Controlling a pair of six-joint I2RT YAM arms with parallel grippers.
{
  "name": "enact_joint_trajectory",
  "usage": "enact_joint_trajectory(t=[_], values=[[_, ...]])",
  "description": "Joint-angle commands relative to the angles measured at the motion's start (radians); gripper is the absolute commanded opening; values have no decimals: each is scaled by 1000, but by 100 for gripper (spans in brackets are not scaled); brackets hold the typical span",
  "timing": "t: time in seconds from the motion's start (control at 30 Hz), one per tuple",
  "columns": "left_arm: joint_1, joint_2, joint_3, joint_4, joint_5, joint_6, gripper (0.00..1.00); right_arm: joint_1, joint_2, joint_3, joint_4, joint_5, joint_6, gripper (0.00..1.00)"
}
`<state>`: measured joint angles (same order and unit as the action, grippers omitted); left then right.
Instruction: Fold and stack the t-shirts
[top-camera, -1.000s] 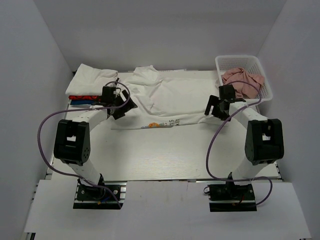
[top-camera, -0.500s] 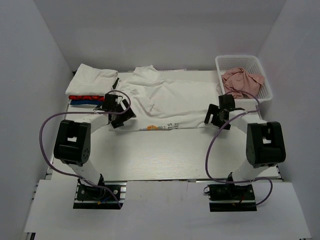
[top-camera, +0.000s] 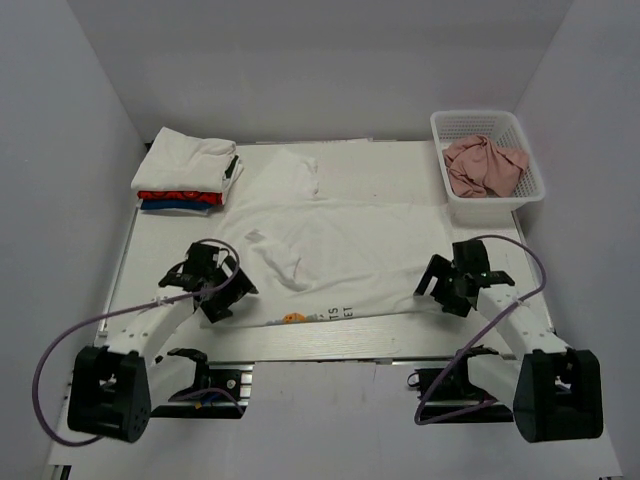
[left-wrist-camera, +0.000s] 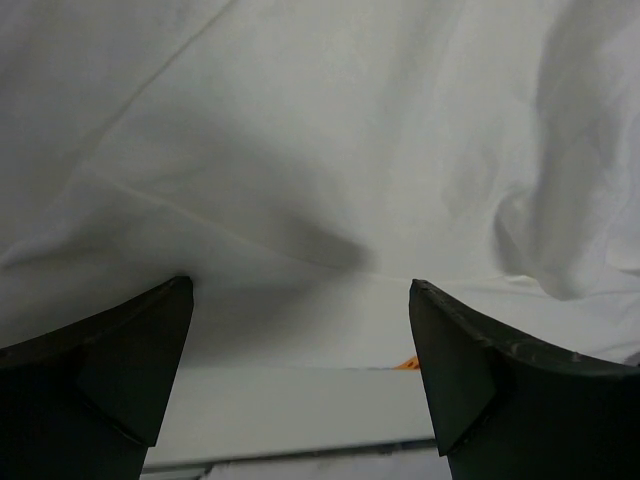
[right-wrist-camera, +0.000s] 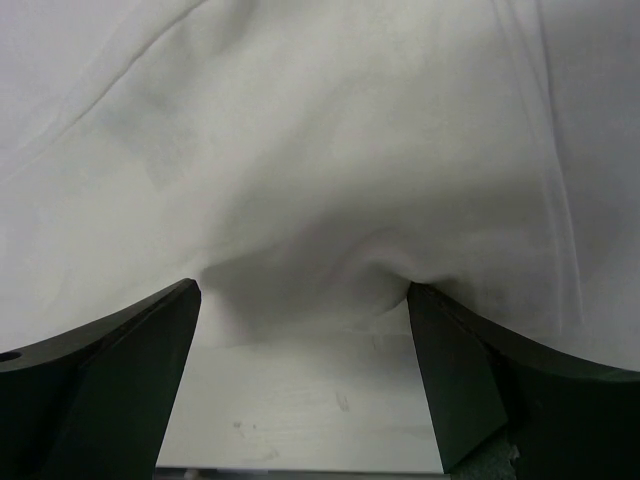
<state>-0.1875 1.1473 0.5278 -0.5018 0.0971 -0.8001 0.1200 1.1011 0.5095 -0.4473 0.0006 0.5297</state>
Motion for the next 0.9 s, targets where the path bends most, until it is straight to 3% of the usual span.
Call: enact_joint_trajectory(t=[0.0, 0.17, 0.3, 0.5, 0.73, 0.8, 0.83, 0.87], values=[[-13, -151, -66, -286, 78, -114, 99, -2, -87, -45, -195, -77, 90, 90], [-13, -351, 63, -423, -60, -185, 99, 3, -191, 62, -238, -31, 70, 90], [-13, -312, 182, -278, -151, -124, 99, 6, -201, 194, -189, 36, 33, 90], [-23, 101, 467, 15, 10, 15, 99, 7, -41, 369, -58, 96, 21, 90], [-32, 589, 986, 5, -125, 229, 99, 32, 293, 624, -21, 254, 15, 90], [-32, 698, 1183, -13, -142, 292, 99, 43, 388, 684, -22, 314, 16, 90], [-32, 823, 1263, -62, -142, 311, 99, 49, 407, 719, -22, 325, 21, 90], [-41, 891, 1431, -87, -151, 331, 99, 58, 423, 748, -22, 357, 21, 90]])
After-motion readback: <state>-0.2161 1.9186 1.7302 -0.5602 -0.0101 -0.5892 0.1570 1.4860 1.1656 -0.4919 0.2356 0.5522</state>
